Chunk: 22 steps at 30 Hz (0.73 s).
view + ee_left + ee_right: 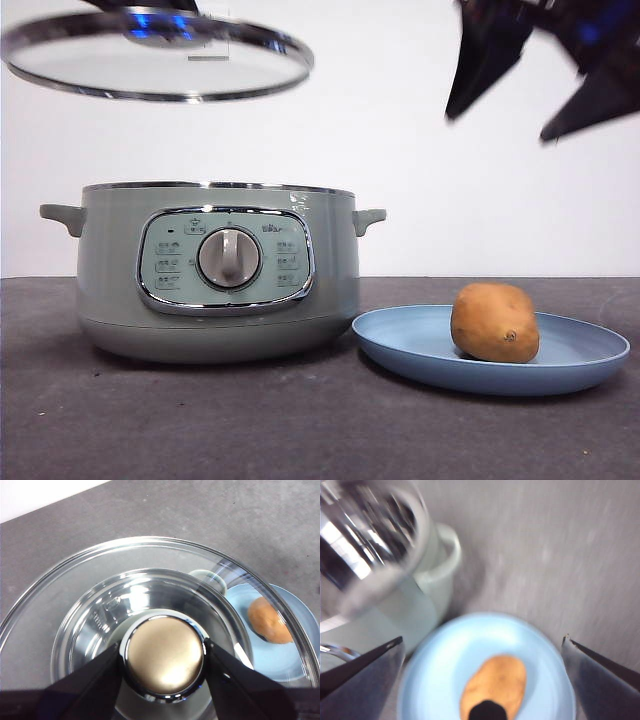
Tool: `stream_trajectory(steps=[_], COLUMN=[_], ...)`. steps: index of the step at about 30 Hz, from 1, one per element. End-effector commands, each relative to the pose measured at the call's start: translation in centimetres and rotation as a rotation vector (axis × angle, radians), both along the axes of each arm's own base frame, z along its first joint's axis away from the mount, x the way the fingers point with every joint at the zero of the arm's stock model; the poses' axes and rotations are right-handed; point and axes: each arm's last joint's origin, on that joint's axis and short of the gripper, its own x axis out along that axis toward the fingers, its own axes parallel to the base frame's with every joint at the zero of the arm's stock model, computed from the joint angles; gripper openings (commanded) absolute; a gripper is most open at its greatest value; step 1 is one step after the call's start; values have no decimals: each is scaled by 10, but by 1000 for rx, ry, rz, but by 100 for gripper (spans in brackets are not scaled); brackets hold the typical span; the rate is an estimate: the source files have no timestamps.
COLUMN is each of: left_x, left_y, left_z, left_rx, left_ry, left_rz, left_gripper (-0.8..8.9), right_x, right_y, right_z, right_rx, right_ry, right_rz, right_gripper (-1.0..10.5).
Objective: Take the potato out from the steamer,put the potato on the plate,close the lid
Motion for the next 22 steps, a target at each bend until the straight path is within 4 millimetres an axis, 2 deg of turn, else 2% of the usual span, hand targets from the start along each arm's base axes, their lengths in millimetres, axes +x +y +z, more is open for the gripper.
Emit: stream_trajectory(steps=[1,9,16,22], left_x=[11,41,60,67], left_y=[-5,-19,-34,-36], left_z=[-1,-27,-52,-62], left_rx=[-12,1,26,34], left_ry=[-38,0,52,75], left_rz=[-17,-28,-43,-43], left_gripper=[-9,-9,-9,-9], right_x=[-13,-45,-51,-51], right_y=[-6,-22,-25,-25], right_z=[10,39,38,37], right_rx=[25,94,83,78], right_ry=[-38,-177,-154,-146], right_rz=[-6,-6,-6,-6], right_gripper=[545,539,539,536])
